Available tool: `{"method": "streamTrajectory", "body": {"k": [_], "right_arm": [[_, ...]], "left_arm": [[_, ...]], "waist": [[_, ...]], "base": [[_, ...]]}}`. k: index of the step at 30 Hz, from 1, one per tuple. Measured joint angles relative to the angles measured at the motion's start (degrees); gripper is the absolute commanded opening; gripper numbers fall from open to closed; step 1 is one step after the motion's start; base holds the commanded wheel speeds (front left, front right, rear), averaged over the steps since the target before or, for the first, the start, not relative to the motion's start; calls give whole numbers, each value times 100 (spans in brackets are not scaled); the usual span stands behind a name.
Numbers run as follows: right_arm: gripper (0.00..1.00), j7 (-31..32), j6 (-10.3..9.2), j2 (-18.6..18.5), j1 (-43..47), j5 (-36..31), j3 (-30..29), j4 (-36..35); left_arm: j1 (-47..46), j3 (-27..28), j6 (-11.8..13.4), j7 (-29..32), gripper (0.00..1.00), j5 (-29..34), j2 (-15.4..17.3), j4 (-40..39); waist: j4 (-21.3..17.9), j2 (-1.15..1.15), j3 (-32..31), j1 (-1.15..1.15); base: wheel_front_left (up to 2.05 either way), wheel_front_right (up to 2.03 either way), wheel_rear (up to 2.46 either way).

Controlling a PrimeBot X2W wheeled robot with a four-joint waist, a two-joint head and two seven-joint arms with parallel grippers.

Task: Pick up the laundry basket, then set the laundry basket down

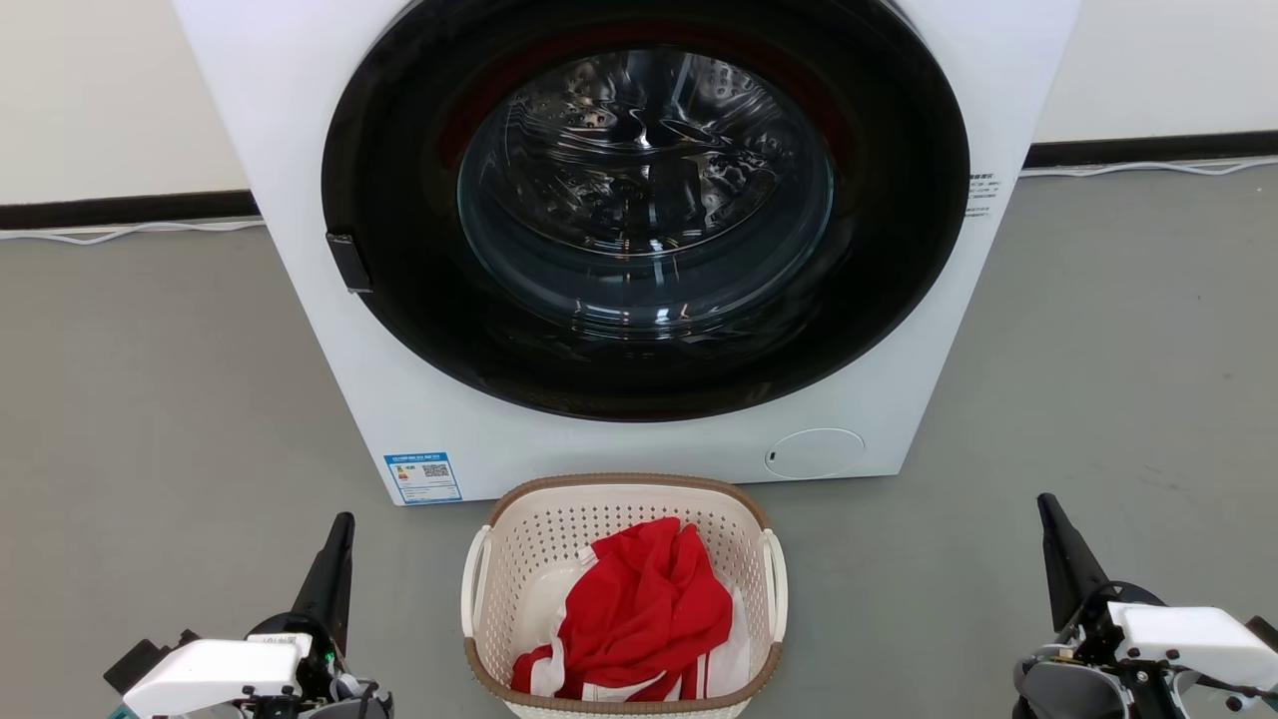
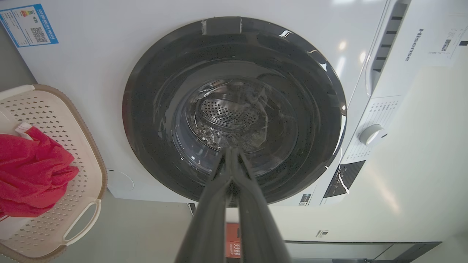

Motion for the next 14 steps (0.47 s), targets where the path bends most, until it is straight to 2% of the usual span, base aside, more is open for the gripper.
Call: {"method": "streamTrajectory", "body": {"k": [14], "right_arm": [[0,5,0,1,0,-1,-4,0]], "left_arm": [[0,11,0,26,0,0,-11,0]], "waist": [[0,0,0,0]], "base": [[0,0,0]]}}
